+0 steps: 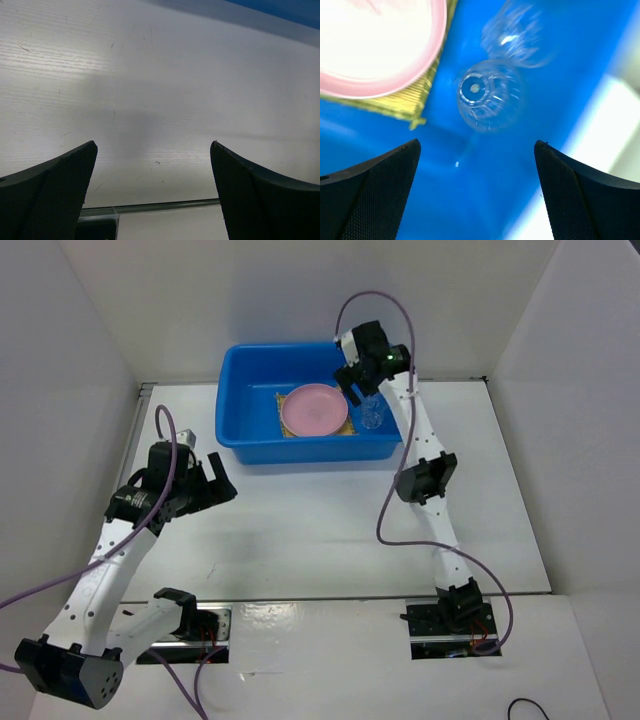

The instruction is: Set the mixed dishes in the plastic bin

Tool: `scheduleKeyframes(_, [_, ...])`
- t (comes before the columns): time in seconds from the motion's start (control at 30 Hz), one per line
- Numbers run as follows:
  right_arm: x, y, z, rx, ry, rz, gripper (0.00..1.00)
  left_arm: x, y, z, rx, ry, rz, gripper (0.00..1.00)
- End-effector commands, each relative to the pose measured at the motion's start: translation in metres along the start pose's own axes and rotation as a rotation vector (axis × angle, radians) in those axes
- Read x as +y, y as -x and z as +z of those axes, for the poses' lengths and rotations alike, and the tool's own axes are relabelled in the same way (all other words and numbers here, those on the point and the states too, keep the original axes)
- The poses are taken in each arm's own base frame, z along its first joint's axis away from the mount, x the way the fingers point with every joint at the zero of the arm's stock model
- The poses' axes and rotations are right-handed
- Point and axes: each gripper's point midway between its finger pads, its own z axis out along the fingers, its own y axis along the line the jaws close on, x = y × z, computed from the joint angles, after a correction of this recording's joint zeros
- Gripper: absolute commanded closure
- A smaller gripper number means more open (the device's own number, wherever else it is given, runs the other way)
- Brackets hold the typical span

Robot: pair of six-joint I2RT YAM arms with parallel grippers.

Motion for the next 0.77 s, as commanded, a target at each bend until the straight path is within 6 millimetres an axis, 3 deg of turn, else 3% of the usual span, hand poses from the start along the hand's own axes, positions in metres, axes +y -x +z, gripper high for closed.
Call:
scheduleKeyframes(0.0, [-0.03, 0.068, -0.171, -0.33, -0.083, 0.112, 0.01, -0.003, 0.003, 0.0, -0.009, -0.018, 0.004, 0.0])
scheduleKeyframes(0.03, [-0.041, 0.07, -0.219, -0.397, -0.101, 0.138, 0.01, -0.003, 0.003, 0.0, -0.009, -0.018, 0.004, 0.0])
scheduleKeyframes(0.07, [-0.034, 0.06, -0.218, -0.347, -0.087, 0.122, 0.01, -0.001, 0.004, 0.0, -0.012, -0.013, -0.003, 0.0])
scheduleKeyframes(0.13, [-0.031, 0.047, -0.245, -0.334, -0.09, 0.113, 0.01, -0.002, 0.005, -0.003, -0.022, -0.019, -0.003, 0.0])
scheduleKeyframes(0.17, [-0.032, 0.029, -0.269, -0.324, -0.089, 0.1, 0.01, -0.002, 0.006, -0.005, -0.03, -0.023, -0.003, 0.0])
scheduleKeyframes(0.2, [-0.034, 0.018, -0.279, -0.311, -0.103, 0.092, 0.01, -0.003, 0.007, -0.008, -0.04, -0.029, -0.003, 0.0])
scheduleKeyframes(0.23, [-0.026, -0.003, -0.27, -0.238, -0.083, 0.059, 0.01, -0.003, 0.012, -0.012, -0.071, -0.039, -0.009, 0.0])
scheduleKeyframes(0.27, [-0.034, -0.017, -0.302, -0.266, -0.116, 0.045, 0.01, -0.001, 0.01, -0.01, -0.063, -0.034, -0.009, 0.0])
scheduleKeyframes(0.3, [-0.043, -0.031, -0.306, -0.251, -0.146, 0.063, 0.01, -0.002, 0.01, -0.013, -0.072, -0.04, -0.009, 0.0])
scheduleKeyframes(0.33, [-0.039, -0.057, -0.292, -0.17, -0.144, 0.056, 0.01, -0.003, 0.012, -0.013, -0.08, -0.044, -0.009, 0.0])
scheduleKeyframes(0.37, [-0.048, -0.069, -0.321, -0.231, -0.185, 0.084, 0.01, -0.003, 0.012, -0.013, -0.08, -0.044, -0.009, 0.0])
scheduleKeyframes(0.4, [-0.051, -0.084, -0.327, -0.227, -0.214, 0.106, 0.01, -0.003, 0.012, -0.01, -0.071, -0.039, -0.009, 0.0])
scheduleKeyframes(0.43, [-0.048, -0.115, -0.31, -0.144, -0.218, 0.108, 0.01, -0.003, 0.01, -0.008, -0.059, -0.042, 0.002, 0.0])
scheduleKeyframes(0.47, [-0.052, -0.129, -0.332, -0.198, -0.26, 0.136, 0.01, -0.003, 0.01, -0.008, -0.059, -0.042, 0.002, 0.0])
scheduleKeyframes(0.5, [-0.059, -0.147, -0.333, -0.173, -0.322, 0.152, 0.01, -0.004, 0.012, -0.008, -0.068, -0.047, 0.002, 0.0])
scheduleKeyframes(0.53, [-0.056, -0.182, -0.309, -0.068, -0.356, 0.15, 0.01, -0.005, 0.014, -0.006, -0.069, -0.048, 0.002, 0.0])
scheduleKeyframes(0.6, [-0.062, -0.21, -0.318, -0.069, -0.458, 0.163, 0.01, -0.009, 0.014, -0.004, -0.075, -0.069, 0.033, 0.0])
scheduleKeyframes(0.63, [-0.055, -0.235, -0.301, -0.004, -0.462, 0.156, 0.01, -0.017, 0.019, -0.004, -0.1, -0.097, 0.06, 0.0])
scheduleKeyframes(0.73, [-0.059, -0.265, -0.298, 0.026, -0.55, 0.188, 0.01, -0.029, 0.034, -0.015, -0.198, -0.163, 0.12, 0.0])
